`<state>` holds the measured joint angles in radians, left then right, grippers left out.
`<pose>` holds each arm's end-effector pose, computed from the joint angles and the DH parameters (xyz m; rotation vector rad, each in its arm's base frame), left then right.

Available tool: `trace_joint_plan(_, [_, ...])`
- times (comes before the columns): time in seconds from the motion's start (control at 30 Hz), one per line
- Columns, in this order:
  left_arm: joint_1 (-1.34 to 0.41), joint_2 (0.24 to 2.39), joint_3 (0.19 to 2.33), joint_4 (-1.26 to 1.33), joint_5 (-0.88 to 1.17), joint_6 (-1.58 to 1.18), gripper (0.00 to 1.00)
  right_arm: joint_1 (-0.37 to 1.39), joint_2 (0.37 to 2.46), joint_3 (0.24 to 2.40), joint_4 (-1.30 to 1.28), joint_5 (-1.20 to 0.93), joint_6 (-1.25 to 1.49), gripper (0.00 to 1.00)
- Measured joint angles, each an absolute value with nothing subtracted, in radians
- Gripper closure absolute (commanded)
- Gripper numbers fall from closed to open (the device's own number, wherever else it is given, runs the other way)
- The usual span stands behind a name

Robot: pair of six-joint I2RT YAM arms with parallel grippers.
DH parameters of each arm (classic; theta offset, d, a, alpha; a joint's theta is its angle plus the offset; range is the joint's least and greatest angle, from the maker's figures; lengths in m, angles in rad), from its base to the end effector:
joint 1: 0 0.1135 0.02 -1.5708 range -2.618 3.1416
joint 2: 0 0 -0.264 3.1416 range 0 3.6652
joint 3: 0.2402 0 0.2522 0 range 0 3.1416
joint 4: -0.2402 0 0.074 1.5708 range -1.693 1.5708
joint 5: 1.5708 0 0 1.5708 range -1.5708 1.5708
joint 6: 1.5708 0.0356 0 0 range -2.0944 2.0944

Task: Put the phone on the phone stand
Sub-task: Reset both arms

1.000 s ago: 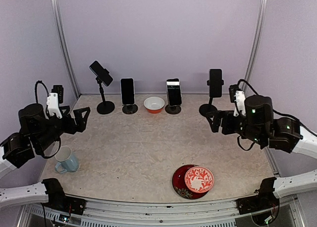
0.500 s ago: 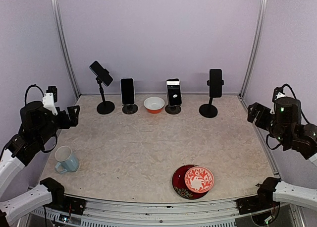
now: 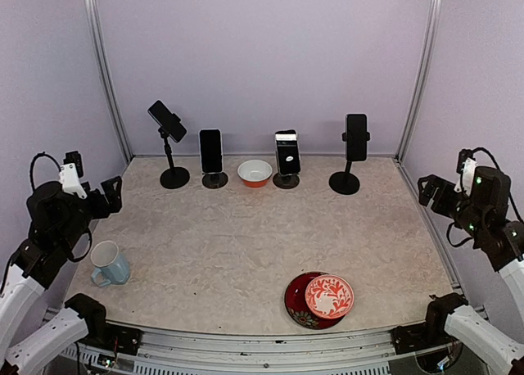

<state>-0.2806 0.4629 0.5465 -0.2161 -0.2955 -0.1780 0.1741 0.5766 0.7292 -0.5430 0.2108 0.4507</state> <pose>0.1278 -0.0260 0.2974 -0.1328 1.6931 -0.0911 0.1316 0.0156 0.3126 0.4063 1.9151 0.2054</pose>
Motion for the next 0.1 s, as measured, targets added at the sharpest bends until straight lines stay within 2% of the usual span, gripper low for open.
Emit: trace_joint_plan(0.1, [-0.281, 0.47, 0.536, -0.192, -0.286, -0.178, 0.01, 0.174, 0.529, 0.735, -0.498, 0.214, 0.422, 0.0])
